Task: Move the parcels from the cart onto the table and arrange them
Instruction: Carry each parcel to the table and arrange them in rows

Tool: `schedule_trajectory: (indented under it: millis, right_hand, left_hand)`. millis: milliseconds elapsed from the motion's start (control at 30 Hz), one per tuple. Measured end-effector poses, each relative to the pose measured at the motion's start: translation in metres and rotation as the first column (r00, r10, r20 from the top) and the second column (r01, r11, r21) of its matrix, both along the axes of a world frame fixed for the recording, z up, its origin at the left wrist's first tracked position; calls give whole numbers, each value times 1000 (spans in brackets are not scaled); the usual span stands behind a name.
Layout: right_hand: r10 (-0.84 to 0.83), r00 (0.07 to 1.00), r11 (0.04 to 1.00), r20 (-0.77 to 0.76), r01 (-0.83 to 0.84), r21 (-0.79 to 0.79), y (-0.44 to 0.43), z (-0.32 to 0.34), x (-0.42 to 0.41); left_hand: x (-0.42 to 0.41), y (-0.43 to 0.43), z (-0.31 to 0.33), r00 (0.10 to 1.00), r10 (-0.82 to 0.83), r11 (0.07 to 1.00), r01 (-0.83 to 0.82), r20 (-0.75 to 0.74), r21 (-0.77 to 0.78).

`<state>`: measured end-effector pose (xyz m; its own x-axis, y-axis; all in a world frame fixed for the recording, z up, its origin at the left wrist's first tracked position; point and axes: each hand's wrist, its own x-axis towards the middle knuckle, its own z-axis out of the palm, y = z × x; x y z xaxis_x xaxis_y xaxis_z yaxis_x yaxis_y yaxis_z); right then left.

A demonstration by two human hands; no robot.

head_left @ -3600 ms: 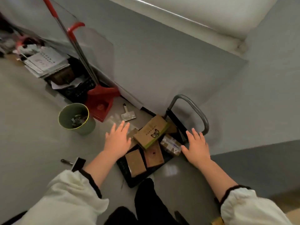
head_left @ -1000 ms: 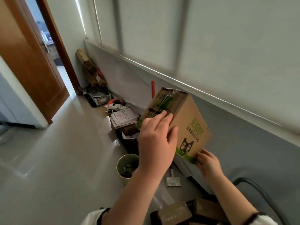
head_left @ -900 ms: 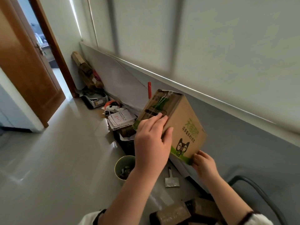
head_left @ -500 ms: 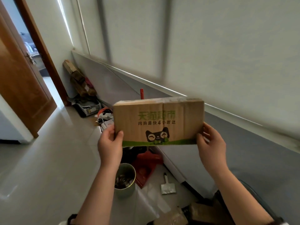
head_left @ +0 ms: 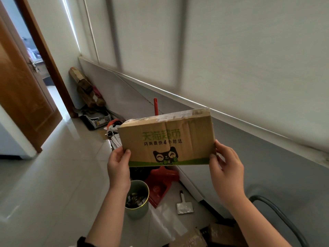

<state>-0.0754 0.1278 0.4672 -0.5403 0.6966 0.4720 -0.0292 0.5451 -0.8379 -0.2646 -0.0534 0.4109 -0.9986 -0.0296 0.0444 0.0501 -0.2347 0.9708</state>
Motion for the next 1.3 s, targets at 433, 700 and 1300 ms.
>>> schedule_trajectory:
  millis: [433, 700, 1300]
  right_hand:
    - [63, 990, 955, -123, -95, -281, 37, -6, 13]
    - [102, 989, 932, -108, -133, -337, 39, -10, 15]
    - [-12, 935, 495, -354, -302, -815, 25, -45, 11]
  left_hand:
    - [17, -12, 60, 958, -273, 960, 277, -86, 39]
    - [22, -19, 49, 945, -316, 946, 320, -83, 48]
    - [40, -24, 87, 900, -325, 899, 199, -290, -389]
